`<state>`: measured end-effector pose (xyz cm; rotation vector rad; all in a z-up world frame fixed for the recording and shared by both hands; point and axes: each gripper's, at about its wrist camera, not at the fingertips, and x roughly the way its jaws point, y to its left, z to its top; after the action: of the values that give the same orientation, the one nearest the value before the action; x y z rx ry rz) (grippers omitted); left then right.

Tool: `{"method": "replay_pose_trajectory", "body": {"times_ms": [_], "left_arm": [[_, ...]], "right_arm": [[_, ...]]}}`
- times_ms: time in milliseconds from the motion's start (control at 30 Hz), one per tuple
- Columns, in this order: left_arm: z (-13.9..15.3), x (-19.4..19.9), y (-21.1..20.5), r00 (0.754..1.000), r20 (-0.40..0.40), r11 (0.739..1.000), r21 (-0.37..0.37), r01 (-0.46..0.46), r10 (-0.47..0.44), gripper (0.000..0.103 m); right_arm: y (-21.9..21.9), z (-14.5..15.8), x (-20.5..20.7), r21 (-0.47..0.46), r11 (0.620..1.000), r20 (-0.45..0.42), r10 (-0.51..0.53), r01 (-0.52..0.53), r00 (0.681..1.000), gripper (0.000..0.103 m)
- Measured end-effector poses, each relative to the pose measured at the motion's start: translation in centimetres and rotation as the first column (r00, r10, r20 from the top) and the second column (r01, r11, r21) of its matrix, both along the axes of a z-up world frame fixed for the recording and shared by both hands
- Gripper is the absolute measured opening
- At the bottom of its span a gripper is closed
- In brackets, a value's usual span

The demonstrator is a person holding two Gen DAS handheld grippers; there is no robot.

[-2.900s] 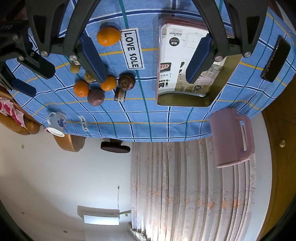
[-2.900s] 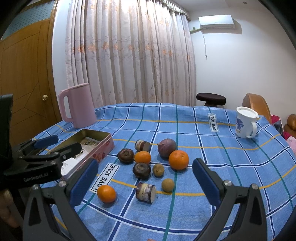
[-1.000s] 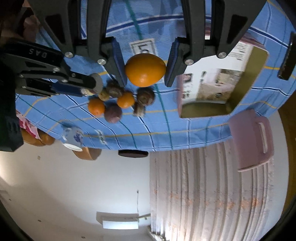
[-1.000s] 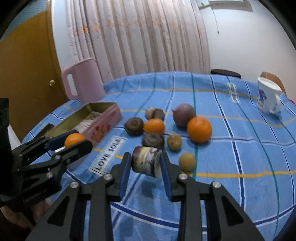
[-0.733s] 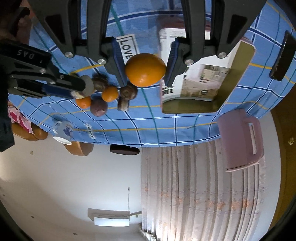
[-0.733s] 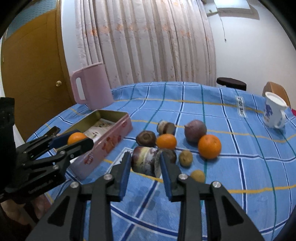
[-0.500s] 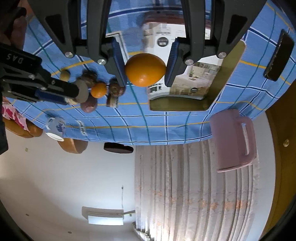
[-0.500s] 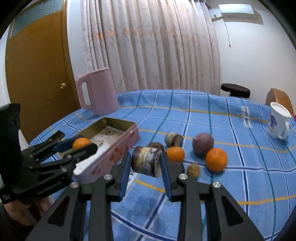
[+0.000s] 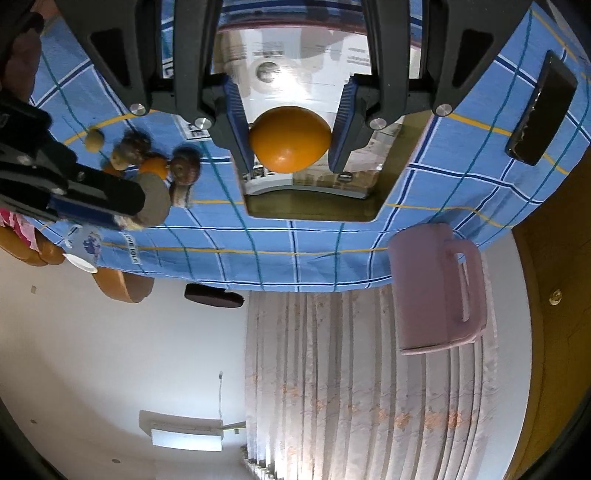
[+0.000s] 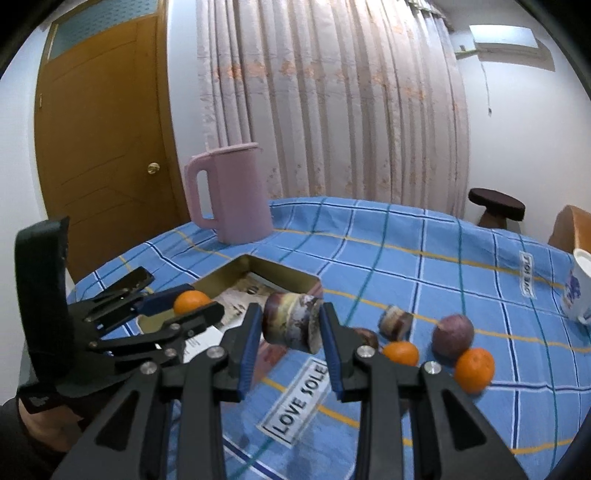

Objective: Organize fruits
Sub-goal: 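Carry the orange with the left gripper while the right gripper carries the can over the tin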

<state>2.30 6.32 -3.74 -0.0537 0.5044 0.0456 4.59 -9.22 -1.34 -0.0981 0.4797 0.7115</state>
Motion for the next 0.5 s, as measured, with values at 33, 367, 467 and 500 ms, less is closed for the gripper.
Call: {"method": "replay_pose_trajectory", "body": {"times_ms": [33,367,467,500], "left_arm": [[0.0,0.1,0.2,1.000,-0.004,1.000,-0.003,-0.003,0.003,0.044],[-0.2,1.2,2.2,0.999,-0.022,0.999,0.000,-0.033,0.033,0.044],[-0.5,2.0,3.1,0.998,-0.047,0.999,-0.010,-0.041,0.040,0.044],[-0.6,2.1,3.3,0.998,-0.053,0.999,-0.013,-0.042,0.041,0.044]], "right_arm": [[0.3,0.1,0.0,-0.002,1.000,0.003,0.007,-0.007,1.000,0.035],[3.2,0.3,0.9,-0.012,0.998,0.008,0.059,-0.059,0.998,0.035],[4.0,0.0,1.4,-0.018,0.998,-0.001,0.068,-0.068,0.998,0.035],[4.4,-0.2,1.7,-0.019,0.997,-0.009,0.073,-0.073,0.997,0.035]]}}
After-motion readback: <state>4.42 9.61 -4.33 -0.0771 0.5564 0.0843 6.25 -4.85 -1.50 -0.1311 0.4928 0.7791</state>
